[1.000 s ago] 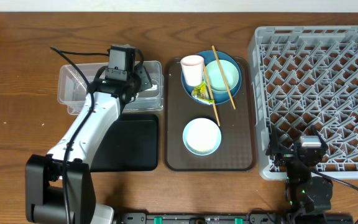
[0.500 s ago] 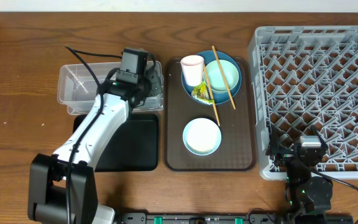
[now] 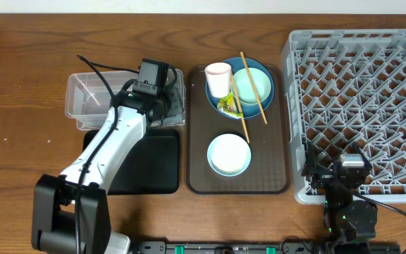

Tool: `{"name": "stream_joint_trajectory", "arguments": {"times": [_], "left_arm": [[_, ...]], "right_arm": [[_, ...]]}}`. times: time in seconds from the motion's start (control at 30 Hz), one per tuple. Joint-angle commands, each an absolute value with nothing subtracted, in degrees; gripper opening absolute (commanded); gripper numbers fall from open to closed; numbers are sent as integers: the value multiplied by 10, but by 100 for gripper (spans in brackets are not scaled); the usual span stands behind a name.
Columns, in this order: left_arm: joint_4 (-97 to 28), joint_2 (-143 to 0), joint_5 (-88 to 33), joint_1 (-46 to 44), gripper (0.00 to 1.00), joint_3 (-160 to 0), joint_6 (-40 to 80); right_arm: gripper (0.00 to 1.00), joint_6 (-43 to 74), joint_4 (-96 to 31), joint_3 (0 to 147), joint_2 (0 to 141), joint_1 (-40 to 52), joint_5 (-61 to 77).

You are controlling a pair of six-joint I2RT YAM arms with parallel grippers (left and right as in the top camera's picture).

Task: Sort waste into correct bins and load items into the dishwasher rack
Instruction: 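Move the left gripper to the yellow snack wrapper and grasp it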

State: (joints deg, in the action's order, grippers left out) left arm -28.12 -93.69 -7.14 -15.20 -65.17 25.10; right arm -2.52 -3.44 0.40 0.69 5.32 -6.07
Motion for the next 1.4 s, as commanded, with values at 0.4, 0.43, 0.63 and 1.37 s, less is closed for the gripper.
{"name": "stream_joint_trajectory", "arguments": {"times": [0.4,0.43,0.63,1.37], "left_arm": [[-328,-943,-69,-151,6,-679,199],[-328,-943,-69,-151,6,-682,199],[-328,-943,-71,-151,6,-698,199],[-300,-921,-235,-255,68,-752,278]], "right_arm": [[99,-18,-36,3,5,49,-66],[99,-18,-36,3,5,49,-66],[99,-18,-36,3,5,50,-66],[99,-18,-36,3,5,50,-66]]}}
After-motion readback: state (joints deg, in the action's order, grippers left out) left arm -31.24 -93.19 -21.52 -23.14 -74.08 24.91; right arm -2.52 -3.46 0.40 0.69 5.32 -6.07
